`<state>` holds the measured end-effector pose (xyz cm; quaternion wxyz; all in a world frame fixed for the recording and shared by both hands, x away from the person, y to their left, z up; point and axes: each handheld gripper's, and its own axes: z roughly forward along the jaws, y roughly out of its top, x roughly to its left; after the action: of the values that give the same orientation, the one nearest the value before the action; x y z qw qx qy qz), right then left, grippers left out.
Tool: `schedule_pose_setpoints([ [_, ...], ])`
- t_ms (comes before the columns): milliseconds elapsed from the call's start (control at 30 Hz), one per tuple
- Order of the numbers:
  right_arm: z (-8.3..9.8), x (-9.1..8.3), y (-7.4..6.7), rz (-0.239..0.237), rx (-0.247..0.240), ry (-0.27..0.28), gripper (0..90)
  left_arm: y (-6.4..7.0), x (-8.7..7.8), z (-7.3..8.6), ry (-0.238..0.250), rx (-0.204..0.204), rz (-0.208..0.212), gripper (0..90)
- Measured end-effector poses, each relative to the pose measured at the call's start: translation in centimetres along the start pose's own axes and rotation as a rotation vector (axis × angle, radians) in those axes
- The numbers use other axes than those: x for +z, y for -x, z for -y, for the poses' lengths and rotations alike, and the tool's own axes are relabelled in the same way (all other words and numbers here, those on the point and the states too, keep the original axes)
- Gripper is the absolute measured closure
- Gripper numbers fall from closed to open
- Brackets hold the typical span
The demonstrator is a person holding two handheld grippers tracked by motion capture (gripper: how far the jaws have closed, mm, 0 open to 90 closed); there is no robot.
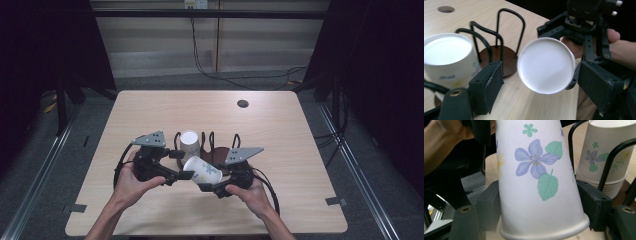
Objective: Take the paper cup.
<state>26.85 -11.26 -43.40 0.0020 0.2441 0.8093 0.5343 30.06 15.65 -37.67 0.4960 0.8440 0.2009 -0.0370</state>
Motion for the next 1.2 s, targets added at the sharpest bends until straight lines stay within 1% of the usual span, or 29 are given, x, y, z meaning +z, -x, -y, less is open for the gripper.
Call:
schedule_pose_setpoints([
  [67,0.1,0.1,0.2,0.0,0.006,-0.008,27.2,-0.1,-0.2,0.2,0.004,0.006,-0.009,20.1],
  [133,0.1,0.1,0.2,0.003,0.008,-0.011,27.2,0.0,-0.6,0.4,-0.003,0.007,-0.015,19.7],
  [200,0.1,0.0,0.3,0.005,0.012,-0.016,27.2,0.0,-0.8,0.8,0.001,0.027,-0.018,19.4],
  [233,0.1,0.0,0.3,0.005,0.012,-0.019,27.2,-0.1,-0.9,1.1,-0.003,0.02,-0.012,19.5],
  [300,0.1,-0.1,0.3,0.006,0.009,-0.029,27.3,-0.3,-0.9,1.4,-0.02,0.025,-0.021,19.3],
  [333,0.0,-0.1,0.4,0.01,0.01,-0.034,27.3,-0.4,-0.9,1.5,-0.022,0.025,-0.013,19.3],
  [367,0.0,-0.1,0.4,0.015,0.011,-0.041,27.3,-0.4,-0.9,1.6,-0.021,0.02,-0.015,19.3],
  [433,0.1,-0.3,0.5,0.017,0.012,-0.055,27.3,-0.5,-1.0,1.6,-0.016,0.027,-0.021,19.2],
  [500,0.2,-0.4,0.7,0.023,0.01,-0.07,27.3,-0.6,-1.0,1.6,-0.006,0.028,-0.01,19.0],
  [533,0.2,-0.4,0.7,0.025,0.008,-0.075,27.4,-0.6,-1.0,1.7,-0.007,0.046,0.005,18.3],
  [567,0.2,-0.4,0.7,0.027,0.004,-0.082,27.4,-0.6,-0.9,1.8,-0.007,0.053,0.016,16.6],
  [633,0.2,-0.4,0.7,0.02,0.003,-0.093,27.5,-0.6,-0.8,1.9,-0.012,0.061,0.02,16.4],
  [733,0.2,-0.2,0.5,0.016,-0.011,-0.123,27.7,-0.5,-0.4,2.0,-0.036,0.075,0.0,16.6],
  [800,0.2,-0.1,0.6,0.02,-0.015,-0.14,27.8,-0.3,-0.1,2.1,-0.052,0.084,0.004,17.1],
  [867,0.2,-0.2,0.6,0.021,-0.021,-0.157,27.8,-0.3,0.1,2.1,-0.071,0.094,-0.004,17.8],
  [933,0.1,-0.2,0.5,0.019,-0.029,-0.175,27.8,-0.4,0.2,2.2,-0.076,0.098,-0.004,17.8],
  [967,0.1,-0.2,0.5,0.018,-0.033,-0.183,27.9,-0.4,0.2,2.3,-0.076,0.095,-0.005,17.8],
  [1033,0.0,-0.3,0.5,0.017,-0.04,-0.196,28.0,-0.5,0.2,2.3,-0.079,0.09,0.005,17.9],
  [1133,-0.2,-0.4,0.5,0.024,-0.04,-0.215,28.0,-0.6,0.3,2.4,-0.081,0.09,0.002,19.2],
  [1167,-0.2,-0.4,0.6,0.031,-0.039,-0.218,27.9,-0.6,0.4,2.5,-0.093,0.08,0.003,19.2],
  [1200,-0.3,-0.4,0.6,0.029,-0.037,-0.224,27.9,-0.7,0.4,2.6,-0.095,0.076,0.004,19.2],
])
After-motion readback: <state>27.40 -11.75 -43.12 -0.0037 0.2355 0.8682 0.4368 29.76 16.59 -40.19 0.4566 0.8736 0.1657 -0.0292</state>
